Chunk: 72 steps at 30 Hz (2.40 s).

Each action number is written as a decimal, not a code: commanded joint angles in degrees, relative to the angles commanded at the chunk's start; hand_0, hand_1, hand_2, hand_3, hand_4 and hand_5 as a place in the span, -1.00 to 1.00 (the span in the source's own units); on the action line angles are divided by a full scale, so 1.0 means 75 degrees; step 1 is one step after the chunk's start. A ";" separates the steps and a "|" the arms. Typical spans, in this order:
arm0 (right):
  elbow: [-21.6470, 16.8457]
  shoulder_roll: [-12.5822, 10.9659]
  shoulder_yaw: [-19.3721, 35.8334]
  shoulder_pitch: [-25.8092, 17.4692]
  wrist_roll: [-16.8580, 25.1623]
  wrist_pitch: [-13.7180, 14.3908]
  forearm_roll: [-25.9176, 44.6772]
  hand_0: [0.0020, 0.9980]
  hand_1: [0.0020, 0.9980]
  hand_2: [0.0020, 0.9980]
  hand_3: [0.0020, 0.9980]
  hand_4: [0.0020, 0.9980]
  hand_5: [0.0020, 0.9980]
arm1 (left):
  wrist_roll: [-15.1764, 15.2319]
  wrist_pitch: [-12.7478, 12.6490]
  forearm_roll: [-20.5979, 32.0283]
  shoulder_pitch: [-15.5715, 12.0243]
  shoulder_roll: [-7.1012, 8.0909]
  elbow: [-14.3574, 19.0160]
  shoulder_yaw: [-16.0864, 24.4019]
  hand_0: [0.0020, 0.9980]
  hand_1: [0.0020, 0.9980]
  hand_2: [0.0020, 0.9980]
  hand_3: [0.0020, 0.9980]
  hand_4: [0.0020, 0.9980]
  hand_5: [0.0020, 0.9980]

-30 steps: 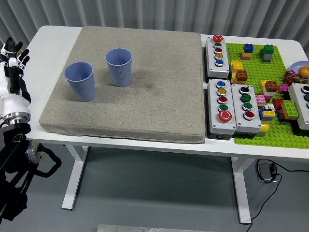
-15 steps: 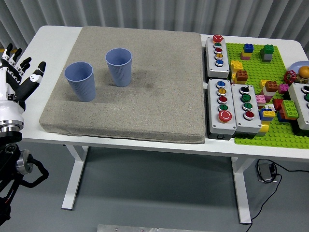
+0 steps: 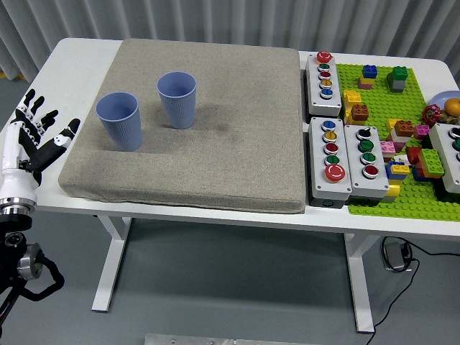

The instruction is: Pick cup pour cup place

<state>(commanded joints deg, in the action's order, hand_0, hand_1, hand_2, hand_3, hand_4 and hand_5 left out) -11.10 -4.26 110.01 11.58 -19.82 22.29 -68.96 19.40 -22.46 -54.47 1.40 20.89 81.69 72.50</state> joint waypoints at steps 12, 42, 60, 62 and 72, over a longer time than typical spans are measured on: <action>0.0007 -0.0006 -0.0084 0.0026 0.0030 0.0033 0.0141 0.34 0.10 -0.01 0.07 -1.00 -0.44 | -0.0057 -0.0018 -0.0225 0.0169 -0.0003 -0.0476 -0.0580 0.71 0.71 0.95 0.74 0.74 -0.47; 0.0024 0.0004 -0.0273 0.0074 0.0115 0.0159 0.0443 0.34 0.10 -0.01 0.07 -1.00 -0.45 | -0.0363 0.0439 -0.0806 0.1322 -0.0537 -0.2176 -0.1141 0.81 0.81 1.00 0.89 0.88 -0.23; 0.0024 0.0000 -0.0292 0.0096 0.0125 0.0159 0.0458 0.34 0.10 -0.01 0.07 -1.00 -0.45 | -0.0459 0.0469 -0.0820 0.1787 -0.0601 -0.2565 -0.1282 0.82 0.80 1.00 0.92 0.94 -0.12; 0.0023 0.0002 -0.0303 0.0091 0.0125 0.0158 0.0465 0.34 0.10 -0.01 0.07 -1.00 -0.45 | -0.0471 0.0476 -0.0815 0.1825 -0.0628 -0.2642 -0.1309 0.82 0.80 1.00 0.92 0.94 -0.12; 0.0015 0.0003 -0.0316 0.0091 0.0100 0.0147 0.0447 0.34 0.10 -0.01 0.07 -1.00 -0.45 | -0.0493 0.0452 -0.0897 0.1991 -0.0705 -0.2740 -0.1403 0.82 0.80 1.00 0.93 0.94 -0.11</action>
<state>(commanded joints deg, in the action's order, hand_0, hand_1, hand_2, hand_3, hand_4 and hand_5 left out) -10.98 -4.24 107.64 12.26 -19.07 23.40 -65.61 15.70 -19.07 -61.20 16.33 15.61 61.14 61.98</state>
